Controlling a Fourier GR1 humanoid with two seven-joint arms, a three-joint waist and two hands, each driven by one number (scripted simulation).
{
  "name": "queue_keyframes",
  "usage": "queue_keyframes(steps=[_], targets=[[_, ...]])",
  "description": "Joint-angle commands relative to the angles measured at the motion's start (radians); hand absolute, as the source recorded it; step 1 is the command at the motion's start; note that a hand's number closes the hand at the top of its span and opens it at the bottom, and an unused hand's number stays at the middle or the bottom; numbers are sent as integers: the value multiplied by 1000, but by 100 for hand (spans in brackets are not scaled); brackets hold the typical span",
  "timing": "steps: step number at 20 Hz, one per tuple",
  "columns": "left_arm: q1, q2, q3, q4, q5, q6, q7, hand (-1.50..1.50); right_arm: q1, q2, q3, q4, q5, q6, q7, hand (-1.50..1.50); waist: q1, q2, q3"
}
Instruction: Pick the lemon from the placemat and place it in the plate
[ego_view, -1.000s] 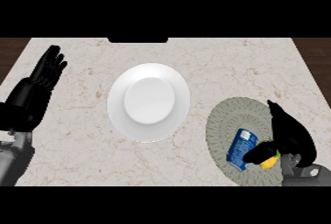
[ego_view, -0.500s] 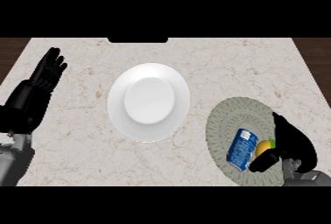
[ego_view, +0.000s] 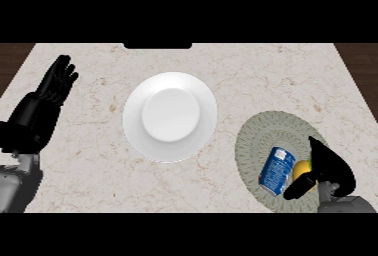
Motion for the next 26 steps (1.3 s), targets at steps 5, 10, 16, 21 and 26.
queue_keyframes(steps=[5, 10, 16, 21, 26], targets=[[-5, -37, 24, 1, -46, -20, 20, 0, 29, 38, -20, 129, 67, -11, 20, -150, -1, 0, 0], [-29, -35, 37, -40, -49, -35, 70, 0, -18, 6, -14, 193, 198, -182, -160, 150, 4, -1, 1], [-19, -60, 59, 9, -41, -75, 36, 0, -74, 4, 25, 215, 364, -255, -123, 150, 4, 1, 0], [-14, -78, 62, -24, -94, -40, 60, 0, 139, -98, 60, -41, 368, -239, -235, 150, -11, -3, 0], [-32, -68, 88, -10, -78, -86, 74, 0, 188, -110, 67, -87, 414, -344, -336, 150, -6, -2, 0]])
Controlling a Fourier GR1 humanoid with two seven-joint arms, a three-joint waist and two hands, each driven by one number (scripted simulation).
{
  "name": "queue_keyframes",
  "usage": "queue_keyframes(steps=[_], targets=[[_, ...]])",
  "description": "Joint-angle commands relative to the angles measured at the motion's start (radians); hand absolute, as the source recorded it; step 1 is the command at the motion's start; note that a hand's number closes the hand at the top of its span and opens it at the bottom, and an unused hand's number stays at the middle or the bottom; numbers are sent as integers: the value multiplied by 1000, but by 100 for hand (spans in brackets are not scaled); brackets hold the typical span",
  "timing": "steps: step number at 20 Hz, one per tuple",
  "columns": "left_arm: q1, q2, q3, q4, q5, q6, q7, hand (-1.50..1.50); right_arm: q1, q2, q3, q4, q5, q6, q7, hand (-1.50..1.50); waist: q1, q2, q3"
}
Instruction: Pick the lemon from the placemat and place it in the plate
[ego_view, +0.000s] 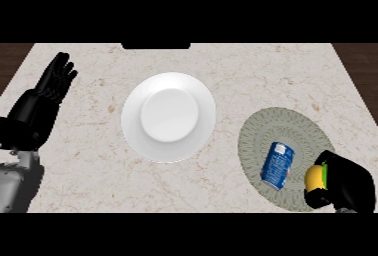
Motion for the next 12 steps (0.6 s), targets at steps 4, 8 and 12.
queue_keyframes(steps=[4, 8, 12], targets=[[29, -8, 18, 10, -25, -5, -35, 0, 121, 24, 88, -320, 1, -12, -43, 150, -5, -2, -1], [-4, -38, -4, 10, -33, 11, 1, 0, 107, 29, 129, -448, -5, -63, -119, 150, -8, -1, 0], [-36, -13, 23, 23, -19, -15, 5, 0, -21, 112, 184, -488, -35, -64, -134, 150, 9, 2, 0]])
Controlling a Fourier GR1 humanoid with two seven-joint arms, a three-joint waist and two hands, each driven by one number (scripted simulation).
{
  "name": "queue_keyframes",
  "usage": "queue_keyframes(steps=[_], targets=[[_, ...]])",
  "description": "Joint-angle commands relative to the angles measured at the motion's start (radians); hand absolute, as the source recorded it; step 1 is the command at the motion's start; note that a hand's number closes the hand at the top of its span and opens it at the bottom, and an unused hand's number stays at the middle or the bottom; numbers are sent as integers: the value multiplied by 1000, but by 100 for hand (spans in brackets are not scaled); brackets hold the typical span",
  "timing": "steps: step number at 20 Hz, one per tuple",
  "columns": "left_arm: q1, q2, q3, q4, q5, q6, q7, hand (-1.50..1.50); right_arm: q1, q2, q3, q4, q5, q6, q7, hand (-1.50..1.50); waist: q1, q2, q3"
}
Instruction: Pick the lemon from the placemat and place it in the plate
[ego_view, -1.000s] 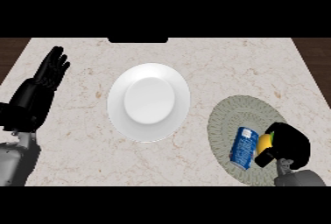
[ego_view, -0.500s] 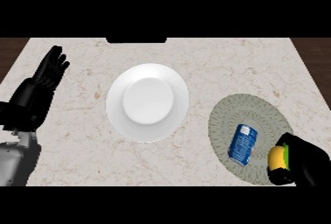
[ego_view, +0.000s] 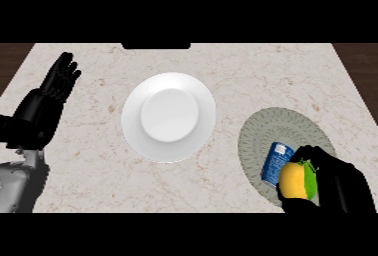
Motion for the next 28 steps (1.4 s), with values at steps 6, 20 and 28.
queue_keyframes(steps=[6, 20, 28], targets=[[11, 5, 27, -29, -2, -39, 23, 0, -178, 162, 117, -77, -5, 75, 20, 150, 10, 2, 1], [-33, -6, 65, 50, -10, -82, -21, 0, -829, 367, 124, 592, -199, -83, 192, 150, 31, 10, 0], [-51, -53, 30, 11, -15, -79, 12, 0, -1065, 368, 256, 1039, -327, -355, 232, 150, 65, 14, 0]])
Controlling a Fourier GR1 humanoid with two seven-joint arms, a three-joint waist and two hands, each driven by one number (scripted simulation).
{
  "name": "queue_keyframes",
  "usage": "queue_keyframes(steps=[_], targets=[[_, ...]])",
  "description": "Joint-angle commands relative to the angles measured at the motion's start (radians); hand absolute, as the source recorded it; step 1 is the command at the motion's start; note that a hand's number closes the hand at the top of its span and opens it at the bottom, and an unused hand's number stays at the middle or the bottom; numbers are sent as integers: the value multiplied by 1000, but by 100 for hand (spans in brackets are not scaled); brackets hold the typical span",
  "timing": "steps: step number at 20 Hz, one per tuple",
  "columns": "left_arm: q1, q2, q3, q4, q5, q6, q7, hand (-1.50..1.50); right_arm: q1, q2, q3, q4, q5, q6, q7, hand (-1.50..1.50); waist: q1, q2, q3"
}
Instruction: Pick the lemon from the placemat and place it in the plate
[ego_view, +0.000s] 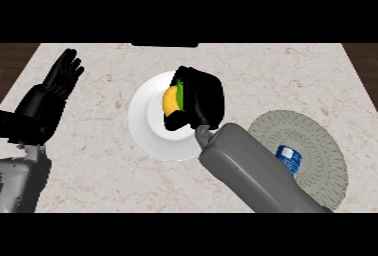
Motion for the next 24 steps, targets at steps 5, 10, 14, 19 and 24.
queue_keyframes(steps=[5, 10, 14, 19, 24], targets=[[-42, -8, 0, 6, -1, -16, 28, 0, -181, 2, 114, 409, -182, -185, -87, 150, 26, 7, 0], [-35, -47, -52, -17, -48, 8, -4, 0, -203, 2, 58, 528, -333, -269, -139, -150, 64, 20, 0], [-66, -28, -22, -6, -13, -14, 43, 0, -207, 2, 89, 535, -467, -304, -202, -150, 66, 17, 1], [-23, -80, -77, 28, -62, -1, -35, 0, -192, 2, 50, 550, -578, -375, -402, -150, 73, 27, 1], [-58, -28, -29, -4, -23, -31, 25, 0, -206, 2, 25, 527, -654, -563, -476, -150, 75, 19, 2]])
